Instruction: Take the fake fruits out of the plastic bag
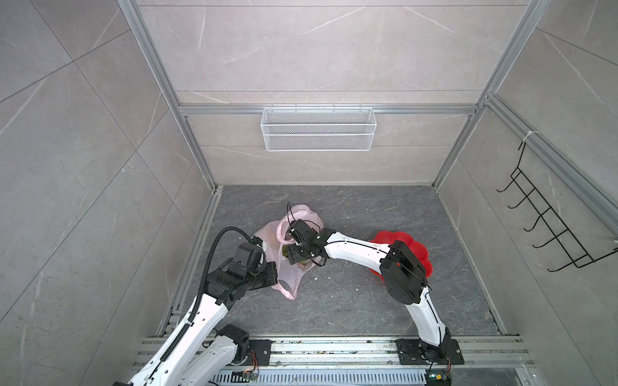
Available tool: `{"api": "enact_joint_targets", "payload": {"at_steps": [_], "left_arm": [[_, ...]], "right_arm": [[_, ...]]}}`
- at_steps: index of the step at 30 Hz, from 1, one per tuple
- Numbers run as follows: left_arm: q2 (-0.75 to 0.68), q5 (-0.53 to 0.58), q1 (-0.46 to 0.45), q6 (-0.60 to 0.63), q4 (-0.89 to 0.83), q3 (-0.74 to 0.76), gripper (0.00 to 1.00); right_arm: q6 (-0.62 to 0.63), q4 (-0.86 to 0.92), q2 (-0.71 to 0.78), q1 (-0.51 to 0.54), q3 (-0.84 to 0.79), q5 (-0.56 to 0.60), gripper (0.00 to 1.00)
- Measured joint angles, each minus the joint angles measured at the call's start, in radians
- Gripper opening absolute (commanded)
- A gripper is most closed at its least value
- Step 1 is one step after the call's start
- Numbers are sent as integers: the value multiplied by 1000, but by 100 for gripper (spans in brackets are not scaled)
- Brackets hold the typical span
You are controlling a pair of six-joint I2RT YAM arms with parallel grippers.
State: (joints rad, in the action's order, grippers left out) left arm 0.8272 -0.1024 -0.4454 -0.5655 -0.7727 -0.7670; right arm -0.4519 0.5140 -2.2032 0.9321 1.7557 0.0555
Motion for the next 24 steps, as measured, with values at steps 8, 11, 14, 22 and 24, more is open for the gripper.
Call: {"api": "enact_joint_targets", "payload": {"at_steps": [8, 11, 14, 22, 24], "left_arm": [[28, -1, 0, 1, 66, 10, 0], [42, -1, 0, 2, 87, 10, 0], [49, 0, 0, 6, 107, 11, 0], [50, 25, 0, 19, 180, 60, 0], [50, 39, 0, 23, 194, 68, 0]], "right_arm": [[0, 39, -30, 0, 26, -3, 75], [-1, 40, -31, 0, 27, -3, 68], [-2, 37, -31, 0, 27, -3, 61], [-3, 37, 12, 0, 14, -12, 56], [-3, 37, 51, 0, 1, -21, 55]]}}
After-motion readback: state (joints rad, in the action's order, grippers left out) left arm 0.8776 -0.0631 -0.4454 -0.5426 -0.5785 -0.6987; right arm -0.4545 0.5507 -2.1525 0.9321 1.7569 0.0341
